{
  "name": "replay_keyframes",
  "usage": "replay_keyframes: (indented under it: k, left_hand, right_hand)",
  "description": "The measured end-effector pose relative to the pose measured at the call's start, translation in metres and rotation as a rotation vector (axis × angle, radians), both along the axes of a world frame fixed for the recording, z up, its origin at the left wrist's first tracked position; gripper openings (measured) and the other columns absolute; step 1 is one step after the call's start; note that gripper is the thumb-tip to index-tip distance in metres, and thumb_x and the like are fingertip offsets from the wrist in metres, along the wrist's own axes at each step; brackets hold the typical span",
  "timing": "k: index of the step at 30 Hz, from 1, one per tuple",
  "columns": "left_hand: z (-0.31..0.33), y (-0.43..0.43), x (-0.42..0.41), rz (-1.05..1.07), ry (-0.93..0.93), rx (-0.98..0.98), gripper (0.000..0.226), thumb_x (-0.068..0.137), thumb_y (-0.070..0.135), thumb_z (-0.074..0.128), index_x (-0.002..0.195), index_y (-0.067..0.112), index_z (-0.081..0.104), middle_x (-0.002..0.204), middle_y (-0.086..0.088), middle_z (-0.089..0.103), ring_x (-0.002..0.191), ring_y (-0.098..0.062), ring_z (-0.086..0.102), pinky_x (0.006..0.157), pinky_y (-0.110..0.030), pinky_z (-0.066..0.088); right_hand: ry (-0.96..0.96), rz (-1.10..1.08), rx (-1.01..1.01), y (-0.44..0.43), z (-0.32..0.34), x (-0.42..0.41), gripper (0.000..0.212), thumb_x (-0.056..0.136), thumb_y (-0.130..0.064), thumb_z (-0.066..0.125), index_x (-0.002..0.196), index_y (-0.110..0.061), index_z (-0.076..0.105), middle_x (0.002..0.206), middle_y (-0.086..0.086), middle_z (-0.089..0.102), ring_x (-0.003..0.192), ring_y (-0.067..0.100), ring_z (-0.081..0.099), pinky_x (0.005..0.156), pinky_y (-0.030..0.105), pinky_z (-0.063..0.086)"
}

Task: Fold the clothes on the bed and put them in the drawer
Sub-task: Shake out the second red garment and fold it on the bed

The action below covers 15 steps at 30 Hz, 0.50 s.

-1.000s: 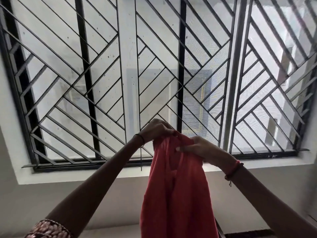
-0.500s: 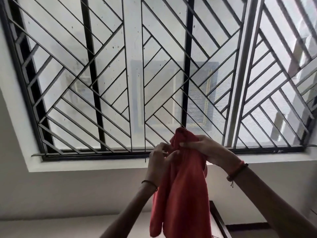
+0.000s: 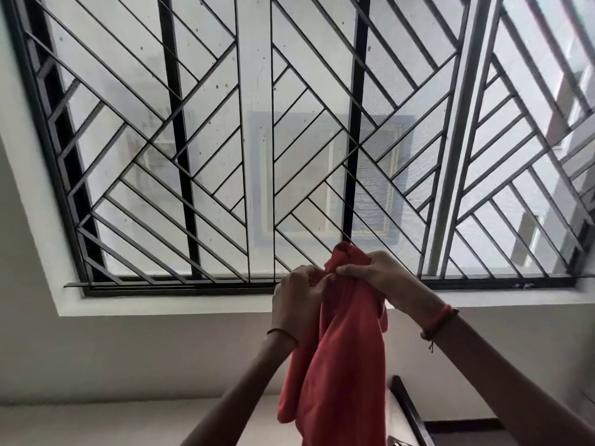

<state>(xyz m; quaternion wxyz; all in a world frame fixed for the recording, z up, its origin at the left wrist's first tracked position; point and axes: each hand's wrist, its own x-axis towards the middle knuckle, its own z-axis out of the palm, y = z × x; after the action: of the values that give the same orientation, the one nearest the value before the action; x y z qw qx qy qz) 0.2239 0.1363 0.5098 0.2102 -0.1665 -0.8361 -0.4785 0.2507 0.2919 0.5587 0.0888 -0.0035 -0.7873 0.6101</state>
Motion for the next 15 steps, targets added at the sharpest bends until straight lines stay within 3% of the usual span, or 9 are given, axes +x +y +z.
replay_keyframes:
  k: [5, 10, 13, 15]
  left_hand:
    - [0.005, -0.002, -0.005, -0.100, -0.112, 0.156, 0.027, 0.060, 0.063, 0.063, 0.070, 0.039, 0.066, 0.075, 0.015, 0.072, 0.076, -0.002, 0.068, 0.077, -0.038, 0.056]
    - [0.005, -0.002, -0.018, -0.178, -0.190, 0.103, 0.026, 0.053, 0.067, 0.061, 0.070, 0.049, 0.068, 0.077, 0.012, 0.073, 0.084, -0.011, 0.070, 0.085, -0.046, 0.054]
    - [0.004, -0.004, -0.018, -0.192, -0.236, 0.106, 0.023, 0.057, 0.058, 0.063, 0.069, 0.040, 0.070, 0.081, 0.009, 0.073, 0.087, -0.014, 0.069, 0.086, -0.045, 0.054]
    - [0.004, -0.005, -0.016, -0.189, -0.235, 0.096, 0.019, 0.067, 0.045, 0.065, 0.079, 0.031, 0.072, 0.087, 0.002, 0.071, 0.088, -0.017, 0.068, 0.087, -0.043, 0.053]
  right_hand:
    - [0.008, 0.007, -0.025, -0.003, 0.001, 0.000, 0.016, 0.078, -0.008, 0.073, 0.084, 0.007, 0.069, 0.067, 0.008, 0.067, 0.056, 0.013, 0.063, 0.052, 0.017, 0.050]
    - [-0.020, 0.033, -0.065, -0.001, -0.001, 0.002, 0.014, 0.078, -0.007, 0.073, 0.082, 0.005, 0.070, 0.070, 0.012, 0.068, 0.062, 0.018, 0.066, 0.057, 0.021, 0.053]
    - [-0.037, 0.058, -0.110, -0.003, -0.004, 0.004, 0.005, 0.078, -0.002, 0.071, 0.076, 0.002, 0.069, 0.065, 0.010, 0.067, 0.057, 0.016, 0.066, 0.052, 0.019, 0.052]
    - [-0.046, 0.065, -0.125, -0.005, -0.004, 0.005, 0.008, 0.079, 0.002, 0.069, 0.072, 0.000, 0.068, 0.061, 0.008, 0.067, 0.053, 0.014, 0.065, 0.050, 0.018, 0.051]
